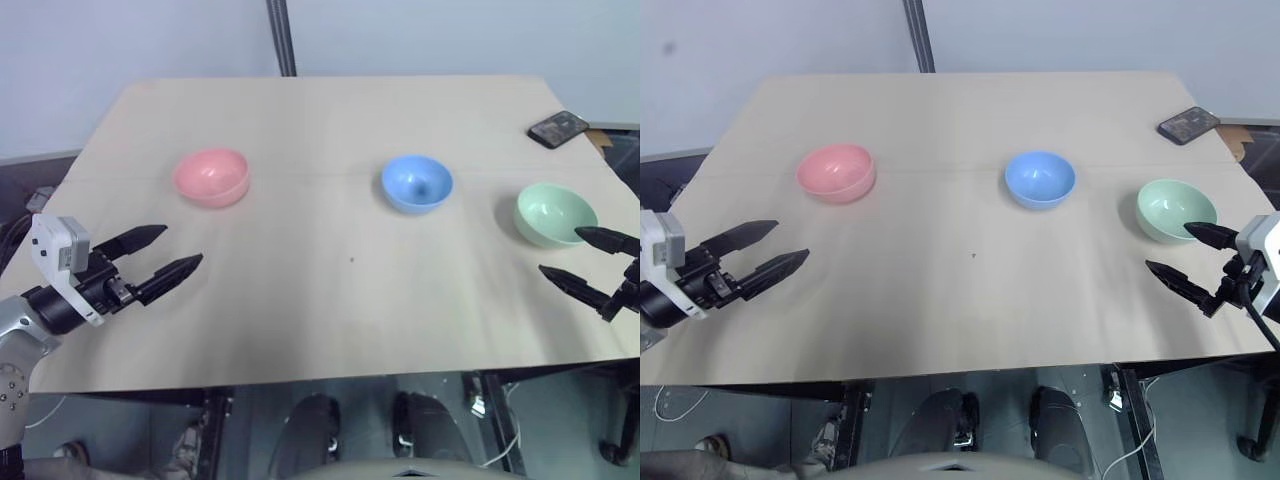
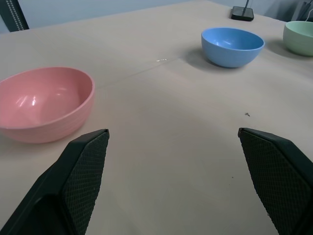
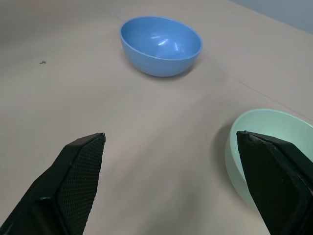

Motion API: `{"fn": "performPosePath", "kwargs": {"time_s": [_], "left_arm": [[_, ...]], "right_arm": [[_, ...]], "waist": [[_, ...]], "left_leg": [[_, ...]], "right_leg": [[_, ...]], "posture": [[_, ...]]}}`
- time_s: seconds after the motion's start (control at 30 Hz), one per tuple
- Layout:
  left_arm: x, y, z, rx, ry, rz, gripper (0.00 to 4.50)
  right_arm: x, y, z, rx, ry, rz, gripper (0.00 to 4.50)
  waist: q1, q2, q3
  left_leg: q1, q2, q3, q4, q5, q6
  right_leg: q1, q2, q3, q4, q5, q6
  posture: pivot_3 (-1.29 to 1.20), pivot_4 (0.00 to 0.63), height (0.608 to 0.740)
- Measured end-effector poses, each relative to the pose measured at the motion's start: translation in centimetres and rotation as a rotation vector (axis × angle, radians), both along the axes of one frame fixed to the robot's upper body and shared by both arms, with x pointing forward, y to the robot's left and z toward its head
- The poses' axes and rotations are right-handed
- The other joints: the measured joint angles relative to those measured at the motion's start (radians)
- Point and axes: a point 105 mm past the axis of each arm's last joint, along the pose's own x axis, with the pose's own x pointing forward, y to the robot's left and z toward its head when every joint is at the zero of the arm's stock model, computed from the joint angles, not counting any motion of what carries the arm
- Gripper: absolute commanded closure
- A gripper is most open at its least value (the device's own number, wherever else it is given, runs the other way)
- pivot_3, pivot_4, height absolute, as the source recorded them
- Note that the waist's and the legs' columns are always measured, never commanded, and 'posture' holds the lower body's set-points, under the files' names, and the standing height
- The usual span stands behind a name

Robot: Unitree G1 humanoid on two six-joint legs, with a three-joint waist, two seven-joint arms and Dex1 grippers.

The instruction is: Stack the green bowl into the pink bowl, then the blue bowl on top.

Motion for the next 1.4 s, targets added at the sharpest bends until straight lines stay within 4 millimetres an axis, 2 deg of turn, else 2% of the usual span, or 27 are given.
{"fn": "performPosePath", "kwargs": {"time_s": [0.13, 0.23, 0.43, 0.53, 0.6, 0.67, 0.73, 0.83, 0.93, 1.03, 1.13, 1.2, 1.23, 1.27, 1.4], "left_arm": [[0.2, -0.2, 0.2, -0.006, -0.003, -0.009, 0.03], [0.6, -0.8, 0.2, -0.023, -0.005, -0.022, 0.03], [1.3, -1.3, 0.1, -0.028, -0.011, -0.008, 0.03], [2.3, -1.6, -0.1, 0.017, -0.013, 0.039, 0.03], [3.7, -1.8, -0.6, 0.096, -0.003, 0.107, 0.03], [5.7, -2.5, -0.9, 0.251, 0.014, 0.149, 0.03], [7.8, -3.2, 0.1, 0.42, -0.004, 0.162, 0.03], [10.0, -3.1, 1.1, 0.52, -0.018, 0.203, 0.03], [12.7, -3.5, 1.6, 0.593, -0.006, 0.24, 0.03], [14.8, -4.5, 0.9, 0.703, 0.026, 0.24, 0.03], [16.6, -4.5, -1.1, 0.807, 0.088, 0.249, 0.03], [17.3, -4.5, -2.5, 0.863, 0.117, 0.239, 0.55], [17.7, -4.7, -2.5, 0.871, 0.112, 0.233, 0.65], [17.9, -4.7, -2.5, 0.875, 0.11, 0.235, 1.27], [18.5, -4.9, -2.7, 0.892, 0.108, 0.222, 3.04]], "right_arm": [[0.1, 0.4, 0.2, 0.01, 0.003, 0.009, 0.0], [0.6, 1.8, 1.2, 0.013, -0.033, 0.047, 0.0], [1.4, 3.2, 1.0, 0.035, -0.027, 0.089, 0.0], [1.9, 4.4, 1.2, 0.052, -0.04, 0.132, 0.0], [2.5, 6.1, 1.1, 0.079, -0.048, 0.193, 0.0], [3.2, 8.7, 1.1, 0.116, -0.058, 0.284, 0.0], [3.7, 11.8, 1.2, 0.132, -0.081, 0.386, 0.0], [4.2, 13.7, 0.9, 0.139, -0.087, 0.44, 0.0], [4.7, 16.5, 0.8, 0.159, -0.111, 0.509, 0.0], [4.8, 18.4, 0.6, 0.16, -0.133, 0.551, 0.0], [5.4, 19.2, 0.3, 0.163, -0.151, 0.546, 0.0], [5.7, 19.3, 0.3, 0.163, -0.16, 0.536, 0.0], [5.7, 19.3, 0.3, 0.165, -0.163, 0.534, 0.0], [5.7, 19.5, 0.3, 0.165, -0.167, 0.537, 0.0], [5.7, 19.3, 0.0, 0.157, -0.175, 0.521, 0.0]], "waist": [[0.001, 0.0, 0.0], [0.0, 0.0, 0.0], [0.0, 0.0, 0.001], [0.001, -0.001, 0.001], [0.001, -0.001, 0.002], [0.001, -0.004, 0.003], [0.001, -0.005, 0.004], [0.001, -0.005, 0.005], [0.0, -0.006, 0.005], [0.0, -0.006, 0.005], [-0.001, -0.006, 0.005], [-0.001, -0.006, 0.005], [-0.001, -0.007, 0.005], [-0.002, -0.007, 0.005], [-0.001, -0.007, 0.005]], "left_leg": [[0.0, 0.0, 0.0, 0.0, 0.0, -0.001], [0.0, 0.0, 0.0, 0.0, 0.0, -0.001], [0.0, 0.0, 0.0, 0.0, 0.002, -0.003], [0.0, -0.001, 0.0, 0.0, 0.002, -0.003], [0.0, -0.001, 0.0, 0.0, 0.002, -0.002], [0.001, 0.0, -0.001, 0.001, 0.002, -0.001], [0.0, 0.0, -0.002, 0.001, 0.003, -0.003], [0.0, 0.0, -0.002, 0.0, 0.005, -0.007], [-0.004, -0.002, -0.001, 0.0, 0.005, -0.007], [-0.009, -0.004, -0.001, 0.001, 0.005, -0.007], [-0.015, -0.004, 0.002, 0.003, 0.006, -0.007], [-0.015, -0.003, 0.004, 0.003, 0.006, -0.007], [-0.015, -0.003, 0.003, 0.003, 0.006, -0.007], [-0.015, -0.003, 0.004, 0.003, 0.006, -0.008], [-0.015, -0.002, 0.004, 0.004, 0.006, -0.008]], "right_leg": [[0.0, 0.0, 0.0, 0.0, 0.0, 0.0], [0.0, -0.001, 0.0, 0.0, 0.0, 0.0], [0.0, 0.0, 0.0, 0.0, 0.001, -0.002], [0.0, 0.0, 0.0, 0.0, 0.001, -0.002], [0.001, 0.001, 0.0, 0.0, 0.001, -0.002], [0.001, 0.003, 0.0, 0.002, 0.001, -0.002], [0.0, 0.004, -0.001, 0.002, 0.001, -0.001], [0.0, 0.005, 0.0, 0.002, 0.004, -0.002], [-0.002, 0.006, 0.0, 0.001, 0.005, 0.0], [-0.006, 0.007, -0.001, 0.002, 0.005, 0.0], [-0.012, 0.007, -0.002, 0.002, 0.005, 0.001], [-0.012, 0.007, -0.002, 0.002, 0.005, 0.001], [-0.013, 0.007, -0.002, 0.002, 0.005, 0.001], [-0.013, 0.008, -0.002, 0.002, 0.005, 0.001], [-0.012, 0.008, -0.002, 0.003, 0.005, 0.001]], "posture": [[0.0, 0.15, 0.74], [0.0, 0.15, 0.74], [0.0, 0.15, 0.74], [0.0, 0.15, 0.74], [0.0, 0.15, 0.74], [0.0, 0.15, 0.74], [0.0, 0.15, 0.74], [0.0, 0.15, 0.74], [0.0, 0.15, 0.74], [0.0, 0.15, 0.74], [0.0, 0.15, 0.74], [0.0, 0.15, 0.74], [0.0, 0.15, 0.74], [0.0, 0.15, 0.74], [0.0, 0.15, 0.74]]}}
